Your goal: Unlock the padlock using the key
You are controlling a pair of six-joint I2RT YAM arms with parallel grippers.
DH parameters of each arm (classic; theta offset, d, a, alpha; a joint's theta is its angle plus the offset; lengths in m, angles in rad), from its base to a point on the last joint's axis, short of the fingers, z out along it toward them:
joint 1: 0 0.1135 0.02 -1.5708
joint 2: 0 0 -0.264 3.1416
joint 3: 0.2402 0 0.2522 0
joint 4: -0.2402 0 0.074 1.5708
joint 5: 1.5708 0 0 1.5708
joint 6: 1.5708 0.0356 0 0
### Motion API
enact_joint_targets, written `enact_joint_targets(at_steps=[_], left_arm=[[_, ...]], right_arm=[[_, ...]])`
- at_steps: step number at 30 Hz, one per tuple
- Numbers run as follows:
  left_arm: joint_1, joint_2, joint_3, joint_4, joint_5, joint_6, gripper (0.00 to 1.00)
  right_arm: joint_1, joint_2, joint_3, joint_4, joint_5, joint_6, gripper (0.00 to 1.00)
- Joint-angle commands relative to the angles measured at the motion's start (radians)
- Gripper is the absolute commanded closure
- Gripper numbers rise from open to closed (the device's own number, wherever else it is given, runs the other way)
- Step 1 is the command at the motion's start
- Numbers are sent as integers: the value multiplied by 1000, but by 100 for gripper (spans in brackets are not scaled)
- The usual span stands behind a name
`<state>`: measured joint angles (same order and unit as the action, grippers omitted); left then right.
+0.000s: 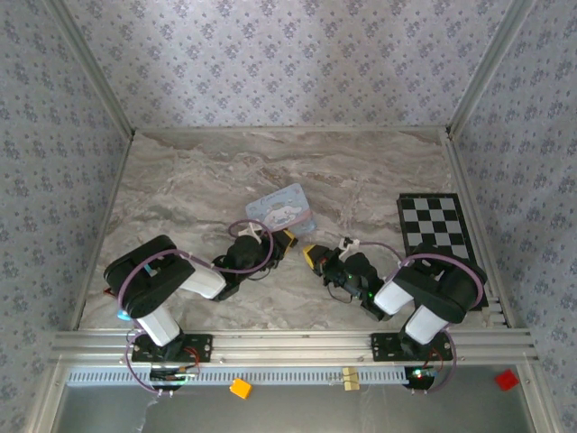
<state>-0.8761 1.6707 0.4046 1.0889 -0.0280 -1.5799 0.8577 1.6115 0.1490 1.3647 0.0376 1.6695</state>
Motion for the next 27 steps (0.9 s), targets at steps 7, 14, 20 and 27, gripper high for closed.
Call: enact_joint_targets(at_steps=[7,14,20,27], left_arm=[[-42,16,23,120,56,8,100],[-49,5,36,89,74,34,100],[-56,10,44,85,80,40,100],[-64,12,66,81,83,45,100]], right_arm=[[4,-22,48,29,-8,-9,100],[-27,-30,25,30,-3,-45,100],[-46,-16,27,30,-24,-38,100],[-31,4,57,29,-32,-37,100]])
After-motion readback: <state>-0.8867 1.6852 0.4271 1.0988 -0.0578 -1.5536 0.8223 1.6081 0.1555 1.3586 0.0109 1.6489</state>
